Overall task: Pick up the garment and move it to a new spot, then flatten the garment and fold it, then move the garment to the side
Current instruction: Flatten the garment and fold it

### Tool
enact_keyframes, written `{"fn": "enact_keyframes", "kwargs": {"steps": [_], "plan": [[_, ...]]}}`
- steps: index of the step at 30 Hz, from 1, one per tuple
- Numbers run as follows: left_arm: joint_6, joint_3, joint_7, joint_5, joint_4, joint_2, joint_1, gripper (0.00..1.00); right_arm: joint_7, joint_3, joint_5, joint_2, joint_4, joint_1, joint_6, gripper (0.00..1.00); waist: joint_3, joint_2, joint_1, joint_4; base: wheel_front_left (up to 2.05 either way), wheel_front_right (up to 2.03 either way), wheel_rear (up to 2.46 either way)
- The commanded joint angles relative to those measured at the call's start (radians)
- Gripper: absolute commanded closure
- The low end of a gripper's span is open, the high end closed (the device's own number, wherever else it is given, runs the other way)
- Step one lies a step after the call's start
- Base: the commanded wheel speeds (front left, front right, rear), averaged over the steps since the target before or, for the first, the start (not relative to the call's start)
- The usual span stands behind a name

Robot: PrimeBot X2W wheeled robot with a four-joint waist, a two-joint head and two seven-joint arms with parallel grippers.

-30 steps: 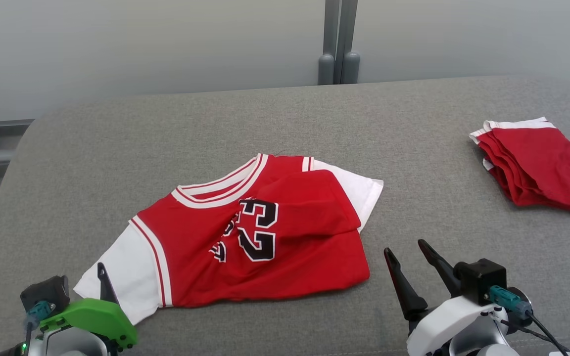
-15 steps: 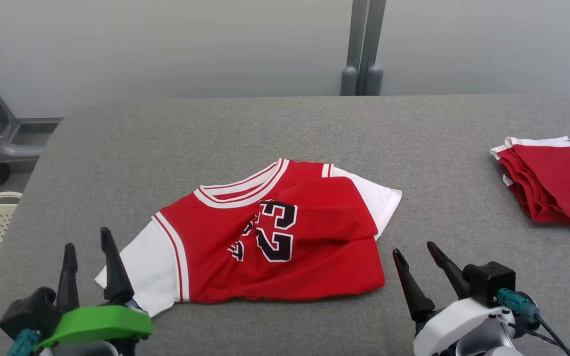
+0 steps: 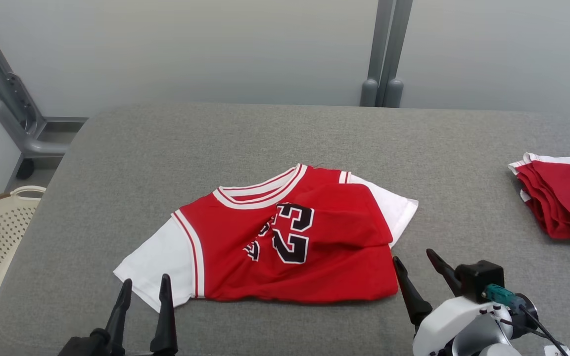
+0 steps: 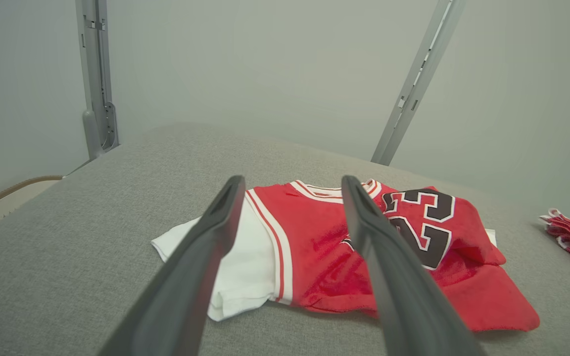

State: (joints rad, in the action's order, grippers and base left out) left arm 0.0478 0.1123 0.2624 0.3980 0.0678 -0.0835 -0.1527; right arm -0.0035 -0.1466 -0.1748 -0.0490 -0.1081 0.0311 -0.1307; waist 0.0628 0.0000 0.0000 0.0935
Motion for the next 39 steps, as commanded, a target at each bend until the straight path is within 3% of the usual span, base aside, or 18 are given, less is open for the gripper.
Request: {"fn": "enact_keyframes", "kwargs": {"steps": [1, 16, 32, 33, 34, 37, 39], "plan": [[0.012, 0.012, 0.003, -0.029, -0.003, -0.003, -0.021, 0.0, 0.025, -0.002, 0.021, -0.002, -0.021, -0.026, 0.0, 0.0, 0.002, 0.0, 0.0, 0.015, 0.0, 0.0, 0.0], [0.051, 0.042, 0.003, -0.082, 0.006, -0.002, 0.003, 0.0, 0.251, 0.112, -0.017, -0.026, -0.361, -0.318, 0.0, 0.0, -0.061, 0.0, 0.0, 0.101, 0.0, 0.0, 0.0], [0.067, 0.073, 0.003, -0.096, 0.024, 0.013, 0.057, 0.0, 0.304, 0.058, -0.067, -0.076, -0.59, -0.474, 0.0, 0.0, -0.132, 0.0, 0.0, 0.161, 0.0, 0.0, 0.0], [0.068, 0.074, 0.003, -0.099, 0.025, 0.014, 0.058, 0.0, 0.304, 0.053, -0.072, -0.075, -0.601, -0.476, 0.0, 0.07, -0.135, 0.0, 0.0, 0.164, 0.0, 0.0, 0.0], [0.068, 0.074, 0.003, -0.101, 0.025, 0.015, 0.06, 0.0, 0.301, 0.049, -0.074, -0.077, -0.608, -0.48, 0.0, 0.36, -0.138, 0.0, 0.0, 0.165, 0.0, 0.0, 0.0], [0.07, 0.071, 0.003, -0.103, 0.025, 0.017, 0.064, 0.0, 0.276, 0.037, -0.083, -0.083, -0.619, -0.495, 0.0, 1.0, -0.145, 0.0, 0.0, 0.167, 0.0, 0.0, 0.0], [0.071, 0.066, 0.003, -0.104, 0.025, 0.017, 0.065, 0.0, 0.258, 0.031, -0.091, -0.085, -0.624, -0.501, 0.0, 1.0, -0.148, 0.0, 0.0, 0.166, 0.0, 0.0, 0.0]]}}
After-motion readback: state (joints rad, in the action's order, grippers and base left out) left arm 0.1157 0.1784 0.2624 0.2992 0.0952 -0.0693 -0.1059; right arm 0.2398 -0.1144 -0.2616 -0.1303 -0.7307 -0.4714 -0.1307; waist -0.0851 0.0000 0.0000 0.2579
